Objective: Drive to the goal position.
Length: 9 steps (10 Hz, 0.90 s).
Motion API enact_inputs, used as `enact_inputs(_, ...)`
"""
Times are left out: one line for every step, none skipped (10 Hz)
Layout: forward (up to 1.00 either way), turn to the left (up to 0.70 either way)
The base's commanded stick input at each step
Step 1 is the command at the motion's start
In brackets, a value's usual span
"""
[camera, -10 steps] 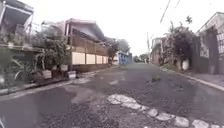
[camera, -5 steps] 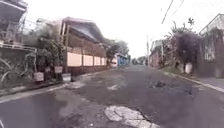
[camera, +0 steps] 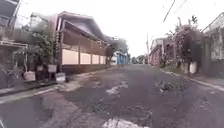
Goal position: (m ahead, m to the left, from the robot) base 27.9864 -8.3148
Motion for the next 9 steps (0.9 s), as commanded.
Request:
enact_inputs(0.85, -0.03)
enact_inputs(0.85, -0.23)
enact_inputs(0.85, -0.31)
enact_inputs(0.85, -0.19)
enact_inputs(0.85, 0.0)
enact_inputs(0.85, 0.0)
enact_inputs(0.85, 0.0)
enact_inputs(0.85, 0.0)
enact_inputs(0.85, 0.0)
